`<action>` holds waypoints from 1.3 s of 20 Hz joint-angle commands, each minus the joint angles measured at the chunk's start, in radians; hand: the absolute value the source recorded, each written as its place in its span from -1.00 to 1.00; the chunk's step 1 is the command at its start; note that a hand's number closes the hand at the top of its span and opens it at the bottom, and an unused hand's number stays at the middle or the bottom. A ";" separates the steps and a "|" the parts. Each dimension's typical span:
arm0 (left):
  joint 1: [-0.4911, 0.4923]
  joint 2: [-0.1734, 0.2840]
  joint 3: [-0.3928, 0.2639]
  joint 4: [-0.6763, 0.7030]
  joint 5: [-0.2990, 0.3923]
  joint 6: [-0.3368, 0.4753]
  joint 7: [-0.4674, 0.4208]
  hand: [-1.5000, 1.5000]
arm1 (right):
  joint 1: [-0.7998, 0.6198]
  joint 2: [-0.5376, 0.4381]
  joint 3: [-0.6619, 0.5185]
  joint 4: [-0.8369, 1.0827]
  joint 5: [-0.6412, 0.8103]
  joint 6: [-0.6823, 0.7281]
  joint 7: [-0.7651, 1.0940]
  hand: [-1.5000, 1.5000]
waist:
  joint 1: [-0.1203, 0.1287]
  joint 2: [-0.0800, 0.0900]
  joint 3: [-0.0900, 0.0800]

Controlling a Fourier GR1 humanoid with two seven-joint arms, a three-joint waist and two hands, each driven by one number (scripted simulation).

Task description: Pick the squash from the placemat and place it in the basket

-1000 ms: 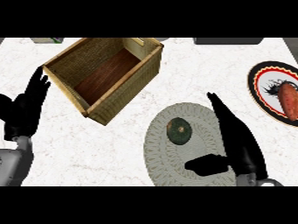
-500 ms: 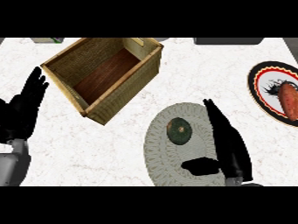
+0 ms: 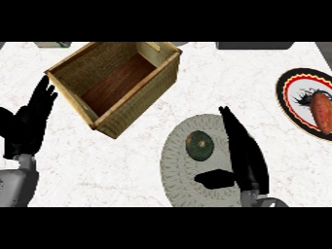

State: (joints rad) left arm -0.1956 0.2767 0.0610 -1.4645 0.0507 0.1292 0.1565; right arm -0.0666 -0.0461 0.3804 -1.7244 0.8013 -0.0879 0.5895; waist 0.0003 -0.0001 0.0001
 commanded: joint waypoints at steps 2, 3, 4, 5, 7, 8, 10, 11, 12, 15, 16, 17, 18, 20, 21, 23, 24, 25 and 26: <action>-0.045 -0.017 0.033 0.060 -0.022 -0.021 -0.037 0.00 | 0.034 -0.017 -0.028 -0.032 -0.016 0.053 -0.030 -1.00 | -0.003 0.000 0.000; 0.005 -0.019 0.019 -0.030 -0.037 -0.012 0.019 0.00 | 0.026 0.044 0.030 -0.018 0.054 0.003 0.025 -1.00 | -0.001 -0.001 0.000; 0.038 -0.031 0.030 -0.035 -0.024 -0.025 -0.014 0.00 | -0.007 0.033 -0.023 0.033 0.030 0.026 -0.006 -1.00 | 0.001 0.000 0.000; 0.011 -0.057 -0.003 -0.027 -0.054 0.015 0.018 0.00 | 0.043 0.045 0.082 -0.021 0.050 -0.038 0.070 -1.00 | -0.001 -0.001 0.000; -0.037 -0.013 0.039 -0.036 -0.035 -0.008 0.068 0.00 | -0.051 0.044 -0.031 0.108 0.053 0.008 0.012 -1.00 | 0.001 0.000 0.000; 0.019 -0.031 0.022 -0.058 -0.043 -0.015 0.035 0.00 | -0.044 0.045 -0.039 0.169 0.063 -0.046 -0.046 -1.00 | 0.002 0.000 0.000; 0.058 -0.049 0.010 -0.106 -0.047 -0.010 0.047 0.00 | -0.027 0.046 0.028 0.229 0.066 -0.116 -0.039 -1.00 | 0.004 0.000 0.000; 0.011 -0.008 0.053 -0.110 -0.017 -0.039 0.096 0.00 | -0.032 0.046 -0.013 0.044 0.082 0.025 0.072 -1.00 | 0.000 -0.001 0.000; -0.026 -0.016 0.075 0.060 -0.031 -0.056 -0.045 0.00 | -0.017 0.040 -0.010 0.098 0.080 0.009 0.014 -1.00 | -0.003 0.000 0.000; 0.005 -0.009 0.096 0.008 -0.003 -0.086 -0.017 0.00 | -0.072 0.046 -0.026 0.208 0.085 -0.032 0.000 -1.00 | 0.001 0.000 0.000; 0.003 -0.044 0.068 -0.026 -0.045 -0.049 0.000 0.00 | -0.022 0.046 0.008 0.152 0.088 -0.049 0.015 -1.00 | -0.001 0.000 0.000; 0.002 -0.071 0.050 0.062 -0.058 -0.043 -0.066 0.00 | -0.101 0.046 0.009 0.174 0.060 -0.025 0.047 -1.00 | 0.000 0.000 0.000; 0.071 -0.057 0.056 -0.069 -0.047 -0.058 -0.019 0.00 | -0.004 0.024 -0.034 0.136 0.059 -0.030 -0.045 -1.00 | 0.000 -0.001 0.000; 0.025 -0.028 0.091 -0.040 -0.031 -0.080 0.010 0.00 | -0.114 0.046 -0.062 0.233 0.045 -0.015 -0.033 -1.00 | 0.001 0.000 0.000; 0.077 -0.081 0.030 -0.109 -0.072 -0.039 0.024 0.00 | -0.085 0.045 -0.079 0.282 0.040 -0.053 -0.098 -1.00 | 0.002 0.000 0.000; 0.026 -0.035 0.096 -0.010 -0.041 -0.085 -0.019 0.00 | -0.113 0.046 -0.045 0.356 0.036 -0.118 -0.107 -1.00 | 0.002 0.001 0.000; 0.001 -0.061 0.072 -0.046 -0.058 -0.054 0.034 0.00 | -0.128 0.046 -0.063 0.218 0.057 0.019 0.001 -1.00 | 0.000 0.000 0.000; 0.034 -0.059 0.063 -0.122 -0.069 -0.054 0.077 0.00 | -0.094 0.046 -0.002 0.250 0.050 -0.059 -0.013 -1.00 | 0.001 0.000 0.000; -0.017 -0.023 0.102 0.025 -0.060 -0.085 -0.020 0.00 | -0.031 0.033 -0.038 0.306 0.057 -0.099 -0.131 -1.00 | -0.002 0.001 0.000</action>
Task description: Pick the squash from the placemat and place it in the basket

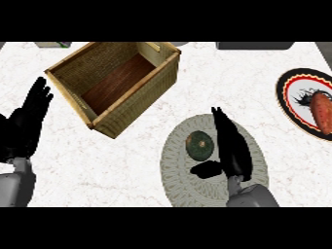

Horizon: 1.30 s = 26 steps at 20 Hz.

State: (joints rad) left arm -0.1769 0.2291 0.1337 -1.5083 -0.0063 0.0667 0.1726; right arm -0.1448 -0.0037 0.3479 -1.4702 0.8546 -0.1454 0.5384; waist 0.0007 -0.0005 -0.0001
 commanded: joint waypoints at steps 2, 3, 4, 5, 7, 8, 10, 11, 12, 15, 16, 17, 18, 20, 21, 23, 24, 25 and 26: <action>0.015 -0.004 0.008 -0.007 -0.004 -0.021 -0.015 0.00 | -0.048 0.004 -0.015 0.151 -0.020 -0.062 -0.044 -1.00 | 0.002 0.001 0.000; -0.020 0.006 0.012 0.003 -0.004 -0.021 0.024 0.00 | -0.076 0.003 0.024 0.186 -0.032 -0.097 -0.020 -1.00 | 0.003 0.001 0.000; -0.046 -0.020 -0.001 0.042 -0.036 0.021 0.002 0.00 | 0.002 -0.020 -0.024 0.109 -0.025 -0.024 -0.064 -1.00 | -0.002 0.001 0.000; -0.032 -0.037 -0.010 0.028 -0.022 0.014 -0.001 0.00 | -0.119 0.003 -0.050 0.152 -0.045 0.034 -0.007 -1.00 | 0.002 0.001 0.000; -0.050 -0.027 0.005 0.071 -0.020 0.006 -0.022 0.00 | -0.110 0.003 0.006 0.150 -0.054 0.047 -0.002 -1.00 | 0.001 0.001 0.000; -0.021 0.008 0.031 0.047 0.009 -0.033 -0.028 0.00 | -0.003 -0.016 0.035 0.074 -0.048 0.079 -0.032 1.00 | -0.002 0.000 0.000; -0.061 0.006 0.025 0.045 -0.009 -0.009 0.020 0.00 | -0.026 -0.028 0.048 0.085 -0.056 0.128 -0.057 1.00 | -0.003 0.000 0.000; -0.064 -0.008 0.017 0.029 -0.012 0.008 0.043 0.00 | -0.035 -0.009 0.075 0.187 -0.011 0.075 -0.091 1.00 | 0.003 0.001 0.000; 0.021 -0.002 0.008 -0.031 -0.001 -0.027 0.022 0.00 | -0.091 -0.006 0.047 0.221 -0.008 0.069 -0.102 1.00 | 0.011 0.001 0.000; -0.001 0.001 0.025 -0.024 0.003 -0.019 0.023 0.00 | -0.080 0.002 0.038 0.236 -0.105 0.029 -0.148 1.00 | 0.009 0.001 0.001; 0.008 -0.016 0.016 0.049 -0.020 -0.014 -0.060 0.00 | -0.017 0.002 0.118 0.166 -0.083 -0.009 -0.102 1.00 | 0.002 0.001 0.000; -0.068 -0.013 0.025 0.115 -0.015 -0.010 -0.039 0.00 | -0.011 0.002 0.082 0.213 -0.066 -0.005 -0.170 1.00 | -0.004 0.003 0.000; 0.052 -0.037 -0.003 0.000 -0.018 -0.015 -0.068 0.00 | -0.034 0.002 0.100 0.227 -0.066 -0.015 -0.123 1.00 | 0.010 0.001 0.000; -0.018 -0.031 0.002 0.030 -0.024 -0.001 -0.019 0.00 | -0.057 0.002 0.052 0.238 -0.080 0.001 -0.151 1.00 | 0.003 0.002 0.000; -0.011 -0.007 0.029 0.053 -0.004 -0.025 -0.029 0.00 | 0.008 -0.022 0.058 0.177 -0.090 0.015 -0.189 1.00 | -0.001 0.001 0.000; 0.009 -0.027 0.009 0.071 -0.034 -0.009 -0.077 0.00 | 0.018 0.002 0.101 0.177 -0.097 -0.025 -0.158 1.00 | -0.001 0.002 0.000; 0.058 -0.038 -0.020 -0.043 -0.038 -0.005 -0.017 0.00 | 0.016 0.002 0.072 0.230 -0.133 -0.076 -0.209 1.00 | 0.012 0.000 0.001; -0.053 -0.047 -0.012 0.059 -0.045 0.016 -0.032 0.00 | -0.105 0.002 0.231 0.234 -0.179 -0.174 -0.004 1.00 | 0.027 0.009 0.001; -0.043 -0.042 -0.031 0.021 -0.033 -0.013 -0.004 0.00 | -0.117 0.002 0.283 0.190 -0.190 -0.183 0.070 1.00 | 0.063 0.009 0.002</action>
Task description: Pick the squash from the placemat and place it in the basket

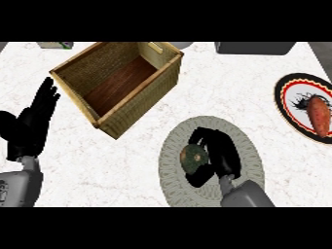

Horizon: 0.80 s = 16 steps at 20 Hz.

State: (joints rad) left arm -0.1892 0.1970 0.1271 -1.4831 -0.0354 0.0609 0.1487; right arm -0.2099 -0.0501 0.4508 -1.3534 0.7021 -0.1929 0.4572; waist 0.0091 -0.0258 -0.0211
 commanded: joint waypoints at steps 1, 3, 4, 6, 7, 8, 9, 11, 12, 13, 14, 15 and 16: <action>-0.038 -0.029 -0.039 -0.006 0.000 -0.009 0.001 0.00 | -0.092 0.048 0.178 0.058 -0.042 -0.116 0.190 1.00 | 0.084 0.039 0.022; -0.043 -0.012 -0.045 0.007 0.001 -0.036 -0.001 0.00 | -0.128 0.047 0.185 0.026 -0.048 -0.109 0.225 1.00 | 0.125 0.049 0.020; -0.044 -0.016 -0.046 0.006 -0.004 -0.029 0.001 0.00 | -0.137 0.048 0.188 0.024 -0.055 -0.126 0.239 1.00 | 0.145 0.051 0.021; -0.064 -0.021 -0.064 -0.002 -0.003 -0.040 0.008 0.00 | -0.192 0.049 0.201 0.022 -0.070 -0.196 0.277 1.00 | 0.166 0.050 0.025; -0.067 -0.023 -0.065 0.010 -0.002 -0.043 0.009 0.00 | -0.213 0.049 0.207 0.008 -0.079 -0.238 0.293 1.00 | 0.169 0.052 0.025; -0.086 -0.023 -0.068 0.006 -0.001 -0.045 0.012 0.00 | -0.244 0.049 0.219 0.004 -0.078 -0.276 0.307 1.00 | 0.173 0.049 0.025; -0.082 -0.034 -0.082 0.010 -0.006 -0.046 0.007 0.00 | -0.281 0.049 0.224 0.002 -0.070 -0.305 0.317 1.00 | 0.184 0.050 0.024; -0.093 -0.045 -0.094 0.019 -0.007 -0.047 0.008 0.00 | -0.334 0.050 0.233 -0.015 -0.073 -0.380 0.341 1.00 | 0.193 0.050 0.023; -0.092 -0.043 -0.095 0.017 -0.007 -0.050 0.017 0.00 | -0.364 0.050 0.232 -0.022 -0.072 -0.423 0.359 1.00 | 0.202 0.045 0.023; -0.099 -0.039 -0.095 0.016 -0.010 -0.049 0.016 0.00 | -0.388 0.050 0.234 -0.018 -0.060 -0.467 0.367 1.00 | 0.207 0.044 0.023; -0.095 -0.042 -0.104 0.019 -0.008 -0.060 0.014 0.00 | -0.427 0.050 0.234 -0.022 -0.044 -0.495 0.379 1.00 | 0.213 0.040 0.021; -0.108 -0.043 -0.102 0.021 -0.009 -0.056 0.019 0.00 | -0.449 0.050 0.238 -0.015 -0.038 -0.535 0.395 1.00 | 0.210 0.041 0.020; -0.110 -0.039 -0.103 0.030 -0.013 -0.057 0.021 0.00 | -0.487 0.050 0.235 -0.015 -0.032 -0.548 0.411 1.00 | 0.217 0.042 0.018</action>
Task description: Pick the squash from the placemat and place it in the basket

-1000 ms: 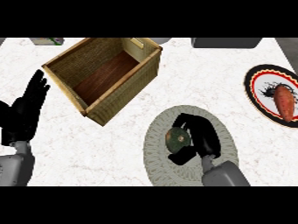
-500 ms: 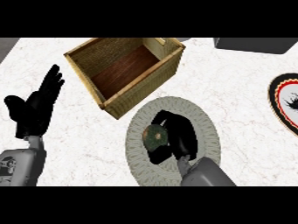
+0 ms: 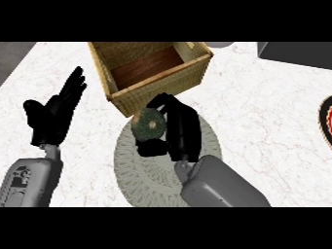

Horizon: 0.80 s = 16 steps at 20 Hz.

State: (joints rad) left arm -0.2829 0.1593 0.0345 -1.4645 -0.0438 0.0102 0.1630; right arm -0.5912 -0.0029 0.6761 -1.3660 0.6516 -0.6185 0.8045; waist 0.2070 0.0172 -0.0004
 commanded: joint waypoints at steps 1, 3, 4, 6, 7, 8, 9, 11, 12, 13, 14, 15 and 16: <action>-0.018 -0.009 -0.016 0.009 -0.005 -0.004 0.004 0.00 | -0.123 0.003 0.010 0.010 0.022 -0.151 0.084 1.00 | 0.022 -0.001 -0.003; -0.027 -0.007 -0.011 0.023 -0.005 -0.002 0.009 0.00 | -0.200 0.003 0.007 0.037 0.057 -0.172 0.118 1.00 | 0.017 -0.004 -0.007; -0.028 -0.005 -0.018 0.013 0.001 -0.016 0.016 0.00 | -0.241 0.003 -0.015 0.055 0.064 -0.165 0.145 1.00 | 0.024 -0.011 -0.008; -0.038 -0.007 -0.019 0.025 -0.014 -0.002 0.020 0.00 | -0.293 0.003 -0.023 0.099 0.082 -0.172 0.190 1.00 | 0.020 -0.006 -0.009; -0.042 -0.006 -0.018 0.026 -0.011 -0.005 0.018 0.00 | -0.315 0.003 -0.017 0.105 0.090 -0.177 0.218 1.00 | 0.019 -0.011 -0.011; -0.028 -0.020 -0.025 0.024 -0.012 0.002 0.013 0.00 | -0.349 0.003 -0.029 0.120 0.090 -0.169 0.246 1.00 | 0.028 -0.014 -0.012; -0.051 -0.018 -0.023 0.032 -0.013 0.001 0.022 0.00 | -0.373 0.003 -0.026 0.130 0.087 -0.179 0.269 1.00 | 0.021 -0.009 -0.011; -0.046 -0.024 -0.021 0.040 -0.011 0.008 0.028 0.00 | -0.452 0.003 -0.060 0.174 0.111 -0.170 0.314 1.00 | 0.017 -0.012 -0.012; -0.057 -0.015 -0.021 0.031 -0.017 0.008 0.031 0.00 | -0.472 0.003 -0.077 0.188 0.117 -0.189 0.333 1.00 | 0.021 -0.014 -0.011; -0.060 -0.019 -0.029 0.046 -0.020 0.001 0.020 0.00 | -0.514 0.003 -0.093 0.202 0.120 -0.188 0.346 1.00 | 0.017 -0.006 -0.012; -0.048 -0.015 -0.020 0.045 -0.016 0.004 0.025 0.00 | -0.550 0.003 -0.115 0.221 0.139 -0.193 0.368 1.00 | 0.021 -0.012 -0.012; -0.057 -0.024 -0.027 0.040 -0.018 0.007 0.022 0.00 | -0.576 0.003 -0.132 0.238 0.137 -0.211 0.382 1.00 | 0.021 -0.009 -0.011; -0.059 -0.020 -0.028 0.058 -0.025 0.006 0.021 0.00 | -0.609 0.003 -0.148 0.247 0.138 -0.207 0.392 1.00 | 0.016 -0.007 -0.013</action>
State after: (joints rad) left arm -0.3333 0.1409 0.0108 -1.4235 -0.0604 0.0141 0.1846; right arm -1.0824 -0.0053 0.5761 -1.1679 0.7693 -0.7537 1.0424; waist 0.2257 0.0080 -0.0118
